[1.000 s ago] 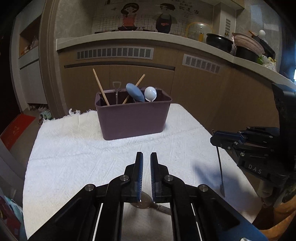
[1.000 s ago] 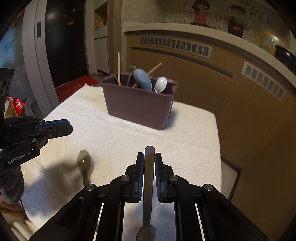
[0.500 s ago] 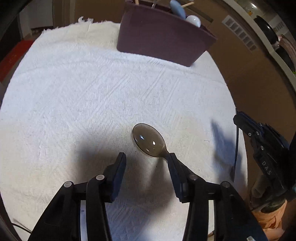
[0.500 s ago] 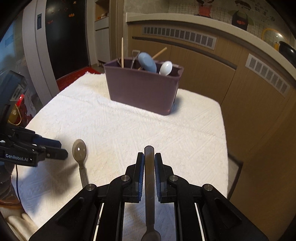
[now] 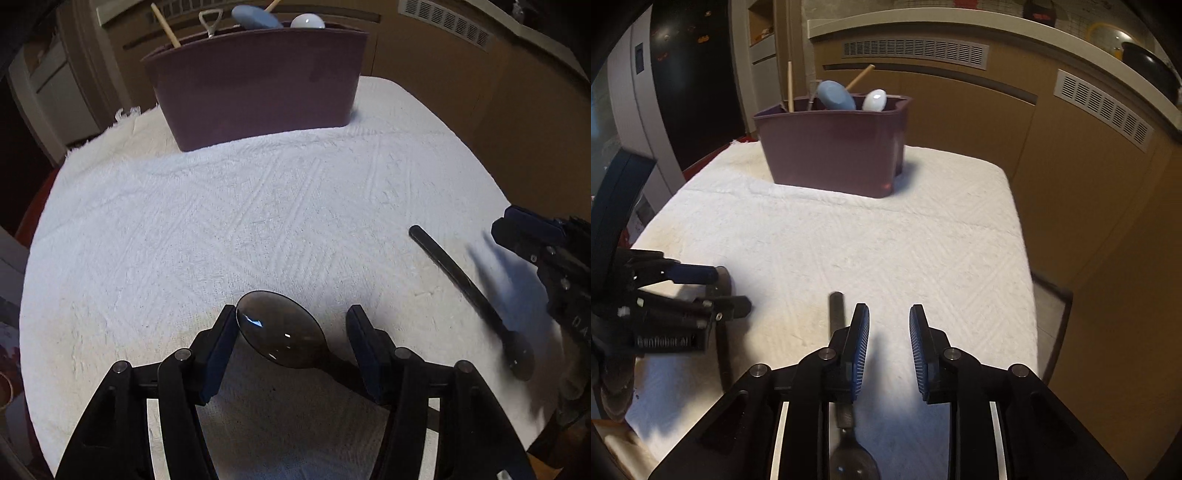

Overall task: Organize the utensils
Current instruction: 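Grasp the dark metal spoon with the left gripper while the right gripper holds its spoon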

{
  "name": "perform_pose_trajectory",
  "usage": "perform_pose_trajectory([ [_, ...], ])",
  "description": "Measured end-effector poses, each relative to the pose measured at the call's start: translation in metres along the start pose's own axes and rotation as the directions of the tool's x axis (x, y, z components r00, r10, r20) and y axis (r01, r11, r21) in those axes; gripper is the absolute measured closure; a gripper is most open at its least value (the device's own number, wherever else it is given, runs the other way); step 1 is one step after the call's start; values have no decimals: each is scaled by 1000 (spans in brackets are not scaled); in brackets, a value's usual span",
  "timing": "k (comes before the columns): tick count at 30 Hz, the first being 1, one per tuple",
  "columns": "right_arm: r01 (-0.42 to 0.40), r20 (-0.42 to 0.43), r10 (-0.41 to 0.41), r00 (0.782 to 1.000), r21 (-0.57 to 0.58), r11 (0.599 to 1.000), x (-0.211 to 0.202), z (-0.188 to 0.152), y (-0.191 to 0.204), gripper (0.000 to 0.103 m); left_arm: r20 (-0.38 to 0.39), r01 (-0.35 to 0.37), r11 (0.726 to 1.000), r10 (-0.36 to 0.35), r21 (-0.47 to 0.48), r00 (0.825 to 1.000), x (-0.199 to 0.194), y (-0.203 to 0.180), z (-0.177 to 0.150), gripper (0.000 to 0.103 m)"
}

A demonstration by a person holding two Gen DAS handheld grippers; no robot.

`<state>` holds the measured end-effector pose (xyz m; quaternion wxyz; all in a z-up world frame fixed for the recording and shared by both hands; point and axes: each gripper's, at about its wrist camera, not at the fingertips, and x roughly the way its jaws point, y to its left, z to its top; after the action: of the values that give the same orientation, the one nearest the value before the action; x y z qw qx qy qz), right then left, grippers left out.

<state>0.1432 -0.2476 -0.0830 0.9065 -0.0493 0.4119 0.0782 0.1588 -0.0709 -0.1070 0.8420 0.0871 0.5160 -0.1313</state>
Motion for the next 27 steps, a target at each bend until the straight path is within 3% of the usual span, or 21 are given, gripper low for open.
perform_pose_trajectory([
  [3, -2, -11, 2, 1000, 19, 1000, 1, -8, -3, 76, 32, -4, 1000, 4, -5, 999, -1, -3, -5, 51],
  [5, -7, -18, 7, 1000, 20, 1000, 4, -11, -1, 73, 52, -4, 1000, 3, 9, 999, 1, -13, -2, 62],
  [7, -15, -24, 15, 1000, 14, 1000, 7, -11, 2, 72, 72, 10, 1000, -11, 23, 997, 5, -16, 5, 65],
  [10, -29, -22, 29, 999, 12, 1000, 6, -12, 5, 71, 111, 70, 996, -76, 56, 991, 5, -20, 6, 71],
  [12, -27, -18, 27, 999, 6, 1000, 2, -13, 5, 70, 127, 129, 989, -137, 70, 982, -1, -19, 0, 92],
  [13, -22, -14, 22, 1000, 2, 1000, 0, -14, 5, 67, 155, 140, 986, -152, 88, 976, -9, -17, -2, 98],
  [16, -10, -5, 10, 1000, -4, 1000, -5, -15, 6, 57, 226, 149, 982, -172, 114, 959, -36, -7, -4, 98],
  [19, -23, -3, 23, 1000, -14, 1000, -6, -15, 9, 56, 266, 158, 981, -183, 112, 947, -55, 3, -7, 99],
  [25, -57, -30, 56, 998, -43, 997, 0, -17, 21, 56, 291, 184, 981, -195, 64, 937, -67, 25, -16, 99],
  [27, -59, -40, 57, 998, -54, 997, 1, -17, 23, 56, 274, 197, 980, -194, 17, 942, -64, 36, -16, 99],
])
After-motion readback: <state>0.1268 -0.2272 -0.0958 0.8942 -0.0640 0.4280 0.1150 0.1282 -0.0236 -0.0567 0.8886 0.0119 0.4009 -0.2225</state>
